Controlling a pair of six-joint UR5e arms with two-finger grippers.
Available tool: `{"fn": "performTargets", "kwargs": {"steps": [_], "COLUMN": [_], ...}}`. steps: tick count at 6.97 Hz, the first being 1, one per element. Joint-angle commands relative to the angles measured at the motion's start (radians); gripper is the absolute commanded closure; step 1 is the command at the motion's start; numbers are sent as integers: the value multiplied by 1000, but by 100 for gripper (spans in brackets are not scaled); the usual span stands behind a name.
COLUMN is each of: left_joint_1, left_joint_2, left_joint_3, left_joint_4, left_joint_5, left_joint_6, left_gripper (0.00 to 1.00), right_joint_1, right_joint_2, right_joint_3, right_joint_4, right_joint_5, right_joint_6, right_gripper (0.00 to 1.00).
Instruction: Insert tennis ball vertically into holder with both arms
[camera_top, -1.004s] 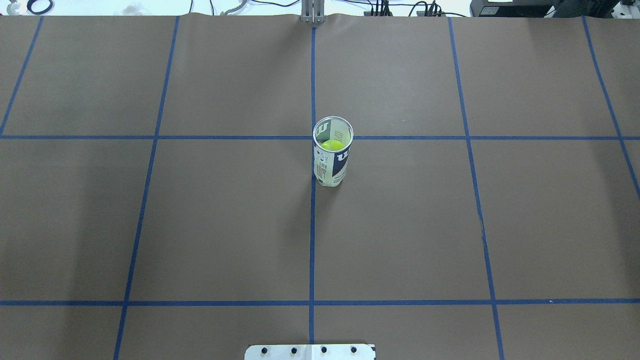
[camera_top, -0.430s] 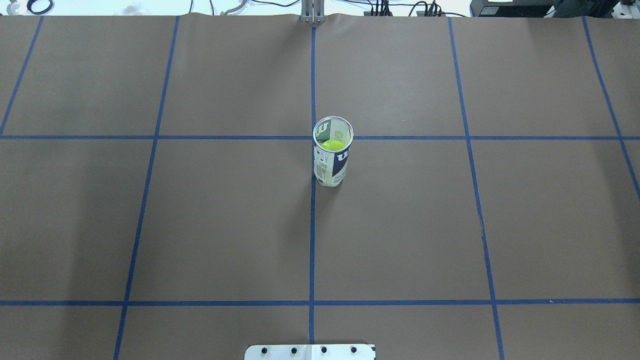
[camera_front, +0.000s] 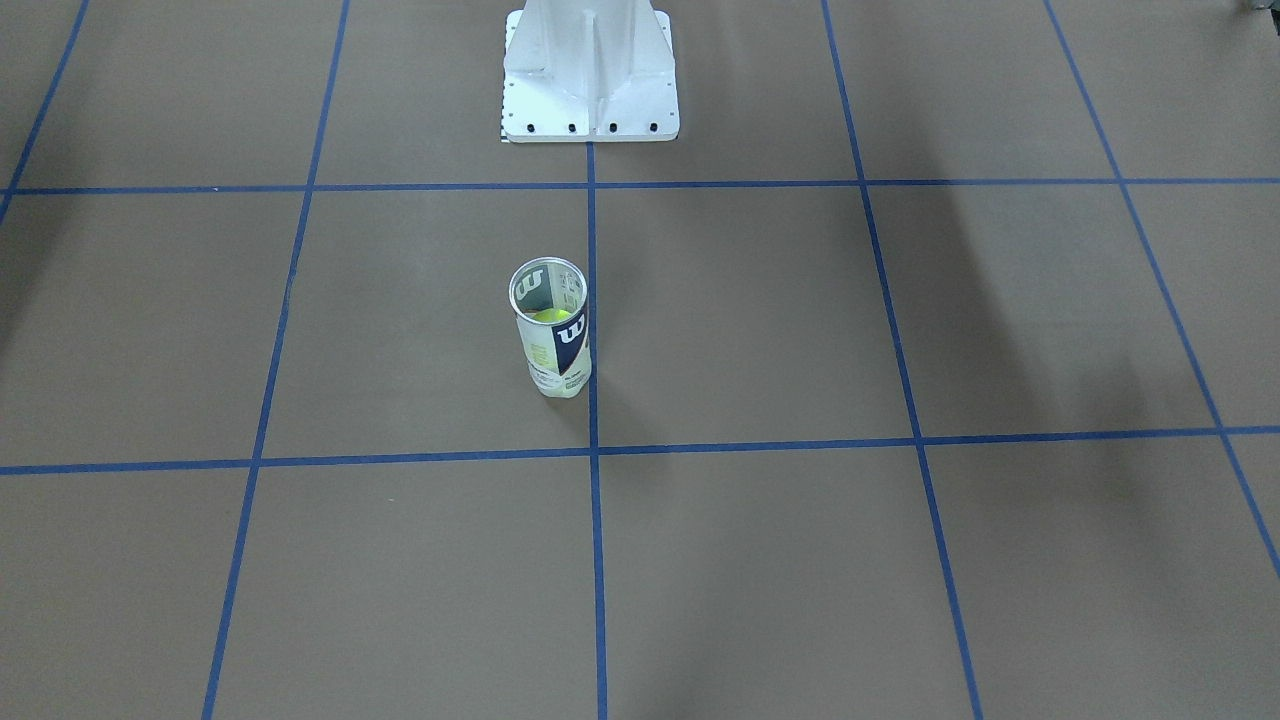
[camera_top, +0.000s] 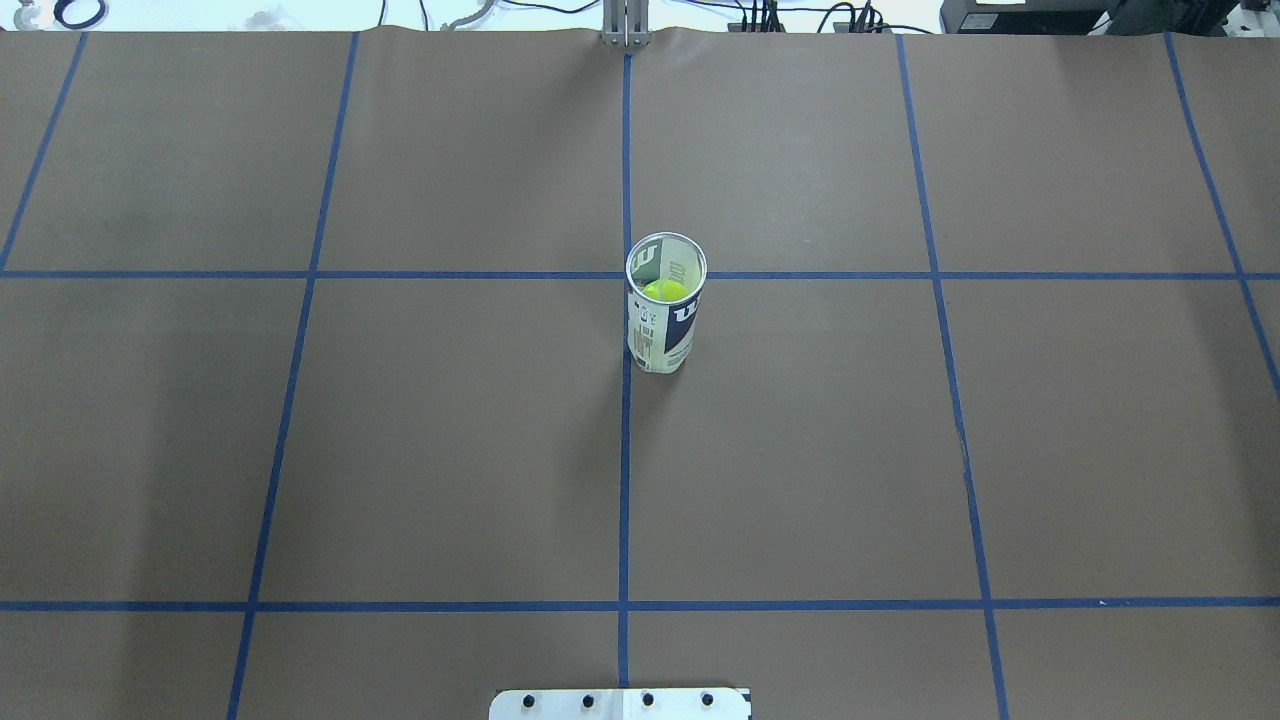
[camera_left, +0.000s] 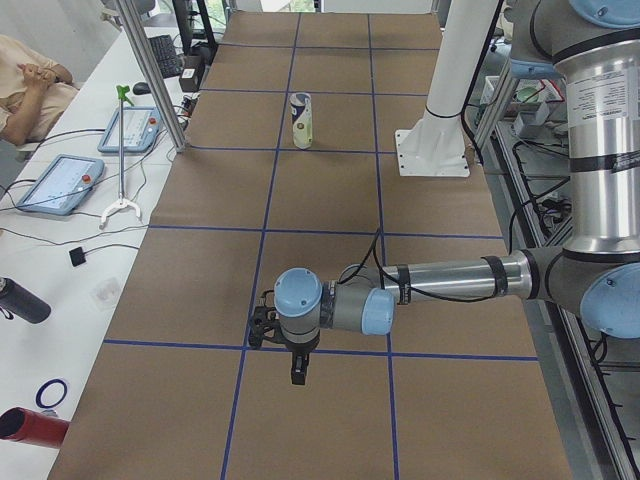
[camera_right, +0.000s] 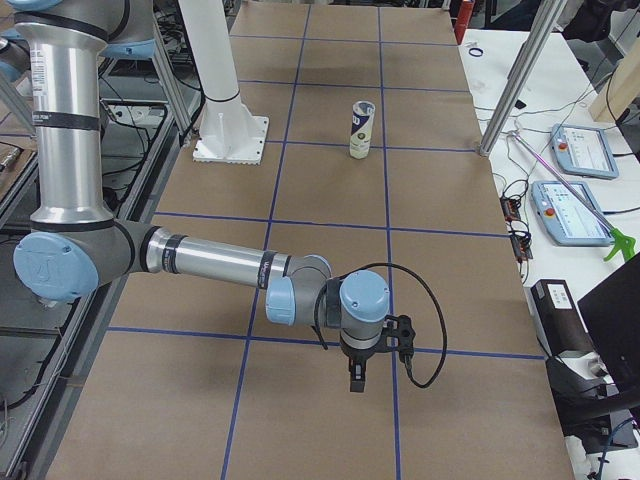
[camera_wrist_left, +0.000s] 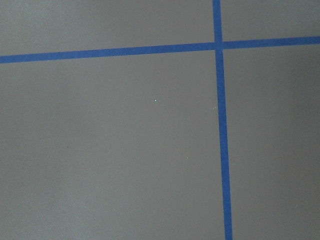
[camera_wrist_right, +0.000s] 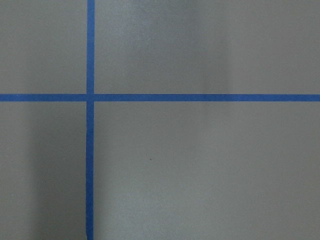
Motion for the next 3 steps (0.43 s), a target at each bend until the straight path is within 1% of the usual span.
{"fn": "performTargets", "kwargs": {"steps": [1, 3], "left_joint_1": [0, 0], "left_joint_2": [6, 5], "left_joint_3": [-1, -2], "left_joint_4": [0, -2], "left_joint_5": [4, 8], "left_joint_6": [0, 0], "left_gripper": [0, 0], "right_joint_1": [0, 0], "right_joint_2": [0, 0], "right_joint_3": [-1, -4], "right_joint_4": [0, 0], "right_joint_5": [4, 2], "right_joint_6": [2, 1], "right_gripper": [0, 0]}}
